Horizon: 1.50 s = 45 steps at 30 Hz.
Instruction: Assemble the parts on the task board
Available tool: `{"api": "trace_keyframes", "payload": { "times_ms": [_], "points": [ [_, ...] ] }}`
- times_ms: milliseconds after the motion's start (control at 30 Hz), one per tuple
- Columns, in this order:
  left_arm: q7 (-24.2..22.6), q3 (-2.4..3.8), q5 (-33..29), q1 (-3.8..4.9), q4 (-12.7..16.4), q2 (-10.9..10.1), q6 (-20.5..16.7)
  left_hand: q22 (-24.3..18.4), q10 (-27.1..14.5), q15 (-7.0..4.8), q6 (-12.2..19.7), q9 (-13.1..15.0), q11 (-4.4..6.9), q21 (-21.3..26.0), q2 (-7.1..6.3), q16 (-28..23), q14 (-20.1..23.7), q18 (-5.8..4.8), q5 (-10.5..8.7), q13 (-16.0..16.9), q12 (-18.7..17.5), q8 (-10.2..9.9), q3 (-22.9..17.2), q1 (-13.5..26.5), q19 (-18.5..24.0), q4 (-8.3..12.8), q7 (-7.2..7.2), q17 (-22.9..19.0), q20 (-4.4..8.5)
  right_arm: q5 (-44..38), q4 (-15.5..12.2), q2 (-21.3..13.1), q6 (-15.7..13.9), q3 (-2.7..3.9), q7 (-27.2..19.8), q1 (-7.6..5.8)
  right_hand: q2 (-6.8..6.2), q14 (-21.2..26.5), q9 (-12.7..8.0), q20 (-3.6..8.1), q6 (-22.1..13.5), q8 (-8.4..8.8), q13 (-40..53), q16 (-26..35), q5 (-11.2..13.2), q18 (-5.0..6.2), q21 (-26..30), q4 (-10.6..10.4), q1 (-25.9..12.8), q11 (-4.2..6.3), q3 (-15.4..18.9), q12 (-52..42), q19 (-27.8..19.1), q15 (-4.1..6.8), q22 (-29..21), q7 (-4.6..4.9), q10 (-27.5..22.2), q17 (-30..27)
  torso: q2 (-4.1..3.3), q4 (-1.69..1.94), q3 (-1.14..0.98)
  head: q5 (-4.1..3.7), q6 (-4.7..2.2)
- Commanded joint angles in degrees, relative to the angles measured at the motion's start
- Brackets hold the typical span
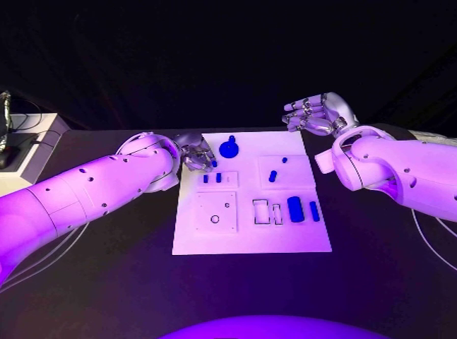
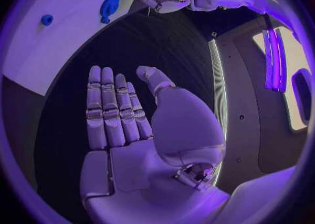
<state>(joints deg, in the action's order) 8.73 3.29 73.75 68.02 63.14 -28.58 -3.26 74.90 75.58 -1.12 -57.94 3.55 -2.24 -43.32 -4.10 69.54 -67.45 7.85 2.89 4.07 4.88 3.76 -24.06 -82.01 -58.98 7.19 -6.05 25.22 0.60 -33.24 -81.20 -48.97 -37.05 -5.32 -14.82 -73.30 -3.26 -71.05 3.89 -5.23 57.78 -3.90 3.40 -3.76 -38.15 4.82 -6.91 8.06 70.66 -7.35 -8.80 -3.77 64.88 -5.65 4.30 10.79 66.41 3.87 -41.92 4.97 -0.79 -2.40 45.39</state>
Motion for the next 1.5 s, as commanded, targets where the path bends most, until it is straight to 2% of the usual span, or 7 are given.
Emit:
{"api": "trace_keyframes", "payload": {
  "times_ms": [33, 400, 533, 733, 933, 1200, 1500],
  "points": [
    [0.46, -0.02, -0.37, -0.05, 0.04, -0.01, 0.75, 0.17, 0.14, -0.34, 4.17, -0.21, 0.22, 0.30, -0.62, -0.28, 0.22, -0.16, 0.16, -0.12, 0.16, -0.45, -0.24, -0.01, 0.14, -0.08, 0.08, -0.09, 0.03, -0.33, -0.03, -0.04, 0.79, 0.02, -0.49, 0.03, -0.06, 0.41, -0.04, -0.27, -0.36, 0.36, -0.08, 0.24, 0.07, 0.97, 0.05, 0.10, 0.18, -0.10, -0.32, 0.27, -0.11, 0.13, -0.07, 0.20, -0.26, -0.10, 0.00, 0.00, -0.02, -0.09, -0.01],
    [0.46, 0.04, -0.53, -0.07, 0.40, -0.99, -1.91, 0.04, 0.14, -0.29, 8.80, -0.36, 0.08, 0.49, -0.93, -0.48, 0.15, -0.23, 0.13, -0.15, -0.01, -0.61, -0.39, -0.68, -0.07, -0.59, -0.22, -0.14, 0.14, -1.42, 0.18, -0.23, 2.01, 0.02, 0.26, 0.05, 0.07, -0.06, -0.01, -0.01, -0.24, 0.33, -0.09, 0.16, 0.78, 1.18, -0.23, 1.01, 1.28, -0.07, -1.02, 0.27, 0.26, 0.35, 0.07, 0.21, -0.27, -0.04, 0.02, 0.00, 0.00, -0.22, -0.22],
    [-0.47, 0.32, -1.77, -0.09, 0.78, -2.05, -4.79, -0.03, -0.93, 0.17, 3.54, -0.09, -0.62, 0.74, -0.63, -1.29, 0.64, -0.11, 0.12, -0.23, -0.47, -0.17, -1.07, -0.74, 0.23, -0.81, -1.19, -0.48, 0.05, -5.18, 0.67, -0.40, 4.67, 0.02, 1.81, 0.07, 0.49, -2.92, 0.05, 1.06, 0.97, 0.25, -0.09, -0.14, 5.38, 1.60, -1.78, 2.32, 3.42, 0.37, -1.59, 0.28, 2.25, 1.38, 0.81, -0.27, 0.35, 0.21, 0.10, -0.04, 0.01, -0.35, -0.49],
    [-4.32, 1.30, -14.32, -0.12, 1.23, -4.64, -9.71, -2.27, -4.90, 1.46, -1.66, -0.05, -2.59, 4.92, -1.06, -9.10, 4.81, -0.34, 0.12, -0.34, -0.64, -0.15, -2.20, 0.31, 3.92, -1.64, -2.18, -4.35, -1.12, -14.81, 1.80, -0.69, 10.84, 0.02, 5.14, 0.09, 1.09, -15.27, 0.06, 5.61, 4.78, 0.18, -0.06, -4.50, 14.26, 2.34, -10.76, 3.50, 6.16, 2.49, 0.45, 0.40, 10.88, 5.75, 5.93, -1.75, 4.32, 3.35, 0.29, 0.07, 0.07, -0.92, -0.92],
    [-12.72, 2.23, -34.98, -0.33, 1.98, -8.16, -11.22, -8.51, -7.52, 2.38, -1.98, 0.04, -3.03, 12.19, -1.67, -16.92, 5.15, -1.18, 0.22, -0.48, 0.07, -0.06, 1.49, 2.63, 3.95, -4.62, -2.25, -8.55, -2.42, -28.94, 2.88, -0.75, 17.29, 0.01, 9.87, 0.15, 2.00, -15.42, -0.04, 8.69, 7.50, 0.31, 0.02, -23.30, 14.92, 1.94, -23.09, 4.22, 6.88, 4.19, 1.08, 0.43, 12.35, 8.04, 15.12, -2.98, 7.86, 14.23, 0.65, 0.10, 0.21, -2.49, -1.37],
    [-20.54, 3.99, -51.69, -3.48, 7.44, -14.77, -7.75, -13.99, -6.83, 2.77, -2.35, 0.08, -2.65, 17.64, -2.55, -20.51, 4.47, -1.97, 0.09, -0.42, 0.94, 0.02, 10.13, 6.33, 2.23, -9.31, -1.41, -10.10, -3.04, -48.89, 3.15, -0.55, 20.93, -0.13, 18.62, 0.58, 0.83, -14.96, -0.07, 9.10, 7.24, 0.34, 0.07, -36.70, 17.23, 2.61, -33.24, 3.71, 4.54, 4.28, -0.42, 0.28, 11.36, 8.33, 24.35, -3.26, 7.03, 22.91, 0.95, 0.05, 0.52, -3.23, -1.67],
    [-26.26, 5.92, -58.88, -7.60, 15.41, -21.31, -3.74, -19.50, -6.59, 2.90, -2.58, 0.06, -2.94, 22.73, 1.30, -23.86, 3.35, -2.64, 0.17, -0.42, 0.58, -0.01, 22.18, 2.45, -0.69, -11.62, -1.66, -10.01, -2.81, -61.81, 2.65, 0.39, 19.19, -0.33, 26.02, 0.98, -1.51, -13.12, -0.06, 8.25, 6.74, 0.34, 0.04, -44.95, 18.17, 3.36, -42.75, 1.63, 3.84, 3.01, -1.94, 0.30, 11.69, 7.47, 35.97, -3.19, 2.22, 27.28, 1.22, 0.43, 0.87, -3.54, -1.52]
  ]
}}
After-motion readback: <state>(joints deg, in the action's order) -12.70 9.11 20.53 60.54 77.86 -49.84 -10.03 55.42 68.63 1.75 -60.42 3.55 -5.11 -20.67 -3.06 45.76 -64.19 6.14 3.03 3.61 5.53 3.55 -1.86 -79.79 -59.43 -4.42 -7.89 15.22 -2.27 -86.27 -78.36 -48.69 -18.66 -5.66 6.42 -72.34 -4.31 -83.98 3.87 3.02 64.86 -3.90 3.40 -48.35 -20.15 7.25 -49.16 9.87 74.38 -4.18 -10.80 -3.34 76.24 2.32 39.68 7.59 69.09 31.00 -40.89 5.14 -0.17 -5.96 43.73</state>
